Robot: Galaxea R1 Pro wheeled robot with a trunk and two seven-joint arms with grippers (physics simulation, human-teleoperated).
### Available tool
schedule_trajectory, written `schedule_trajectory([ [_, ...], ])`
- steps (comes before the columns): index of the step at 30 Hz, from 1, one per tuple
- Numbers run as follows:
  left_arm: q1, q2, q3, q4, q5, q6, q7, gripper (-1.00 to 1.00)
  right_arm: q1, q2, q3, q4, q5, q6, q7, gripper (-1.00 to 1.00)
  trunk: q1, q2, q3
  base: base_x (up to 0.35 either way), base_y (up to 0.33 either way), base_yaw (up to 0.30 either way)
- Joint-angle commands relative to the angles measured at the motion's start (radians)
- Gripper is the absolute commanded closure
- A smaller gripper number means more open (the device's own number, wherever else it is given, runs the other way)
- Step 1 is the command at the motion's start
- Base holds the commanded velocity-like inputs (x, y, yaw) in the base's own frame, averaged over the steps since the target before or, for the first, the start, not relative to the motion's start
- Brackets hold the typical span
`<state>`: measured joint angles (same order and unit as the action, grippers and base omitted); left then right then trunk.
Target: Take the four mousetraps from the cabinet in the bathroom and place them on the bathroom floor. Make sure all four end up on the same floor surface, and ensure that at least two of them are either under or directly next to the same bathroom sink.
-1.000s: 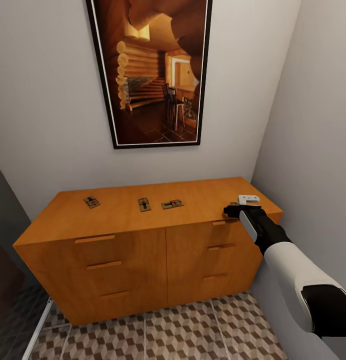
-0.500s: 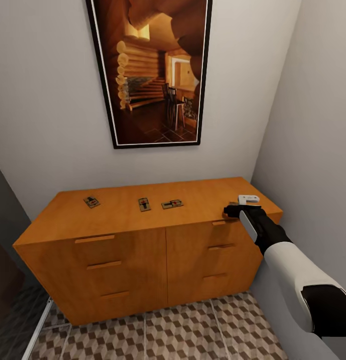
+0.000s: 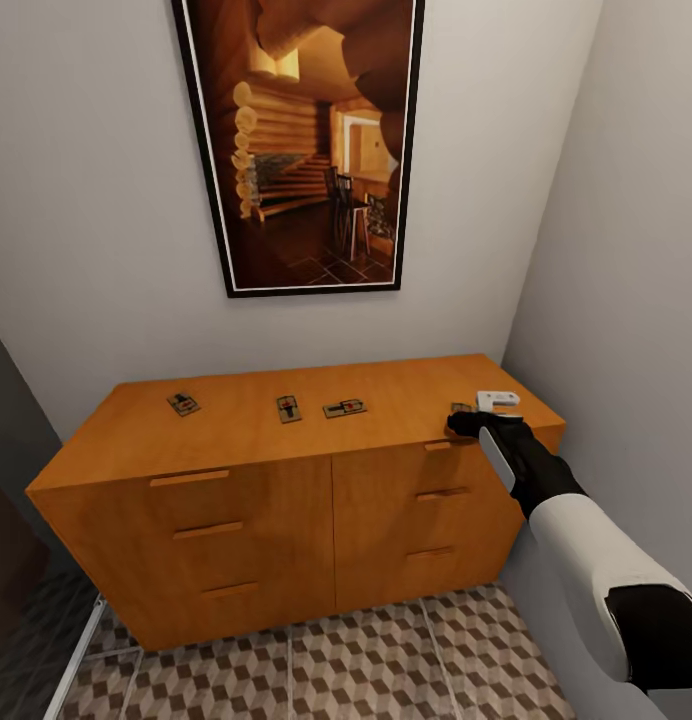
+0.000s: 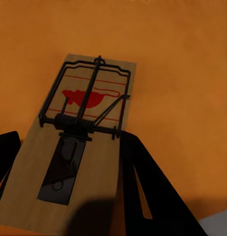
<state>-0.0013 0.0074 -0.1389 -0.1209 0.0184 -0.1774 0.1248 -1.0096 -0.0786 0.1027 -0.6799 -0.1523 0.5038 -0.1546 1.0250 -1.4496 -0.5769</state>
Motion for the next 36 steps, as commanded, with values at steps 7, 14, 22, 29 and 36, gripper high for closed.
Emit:
schedule_trajectory([
  [7,0.0,0.0,-0.008,0.0,0.002,-0.002,0.006,-1.0,0.005,-0.001,0.008,0.079,-0.023,0.001,-0.01,1.0,0.0,0.0,-0.001,0.0,0.0,0.0],
  [14,0.0,0.0,-0.009,0.0,0.001,-0.002,0.006,-1.0,0.003,0.004,0.0,-0.35,0.156,0.257,-0.017,1.0,0.0,0.0,-0.001,0.0,0.0,0.0],
  [22,0.0,0.0,-0.009,0.0,0.001,-0.002,0.005,-1.0,0.003,0.006,0.0,-0.378,0.155,0.283,-0.017,1.0,0.0,0.0,-0.001,0.0,0.0,0.0],
  [29,0.0,0.0,-0.009,0.0,0.001,-0.002,0.005,-1.0,0.003,0.006,0.001,-0.38,0.154,0.285,-0.017,1.0,0.0,0.0,-0.001,0.0,0.0,0.0],
  [36,0.0,0.0,-0.009,0.0,0.001,-0.002,0.005,-1.0,0.003,0.006,0.003,-0.378,0.153,0.285,-0.017,1.0,0.0,0.0,-0.001,-0.011,0.0,0.0],
])
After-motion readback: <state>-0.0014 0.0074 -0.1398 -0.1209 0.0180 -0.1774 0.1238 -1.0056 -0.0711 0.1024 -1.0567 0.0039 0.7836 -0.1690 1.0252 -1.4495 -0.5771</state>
